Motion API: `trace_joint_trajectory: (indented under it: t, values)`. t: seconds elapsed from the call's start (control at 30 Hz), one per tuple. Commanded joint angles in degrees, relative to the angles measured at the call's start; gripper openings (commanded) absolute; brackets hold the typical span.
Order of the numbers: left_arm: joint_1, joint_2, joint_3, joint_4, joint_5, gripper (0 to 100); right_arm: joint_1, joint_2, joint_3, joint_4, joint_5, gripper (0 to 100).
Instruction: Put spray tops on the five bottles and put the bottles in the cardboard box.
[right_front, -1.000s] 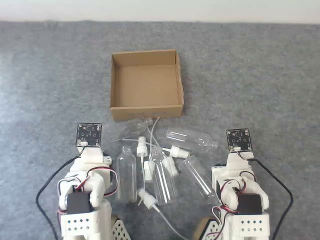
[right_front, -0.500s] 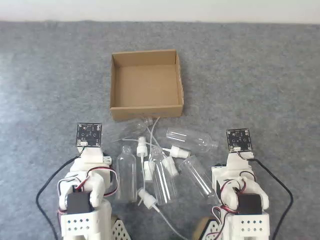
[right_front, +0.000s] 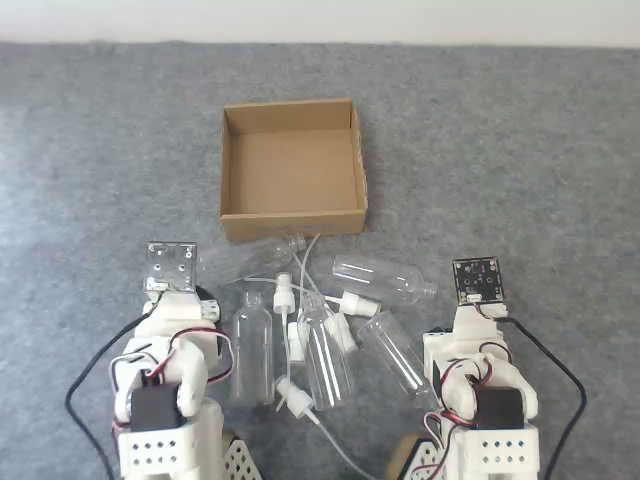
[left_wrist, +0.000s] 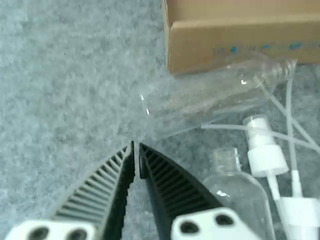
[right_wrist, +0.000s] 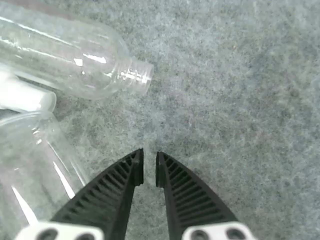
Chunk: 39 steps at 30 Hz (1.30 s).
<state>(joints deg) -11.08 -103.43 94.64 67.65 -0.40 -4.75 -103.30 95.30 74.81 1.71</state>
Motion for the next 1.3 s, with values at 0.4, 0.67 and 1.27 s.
trace_joint_trajectory:
  t: [0.4,0.67,1.27]
  values:
    - [-3.3,-1.0,-9.0,-1.6,-0.5,2,9.1,-0.7,-5.3,-9.6,9.1,2.8]
    - [-8.9,-1.0,-9.9,-1.3,-0.4,2,9.2,-0.7,-13.9,-8.9,18.7,2.8]
    - [-9.0,-1.0,-9.9,-1.3,-0.4,2,-3.5,-0.1,-45.1,-2.1,19.4,2.7]
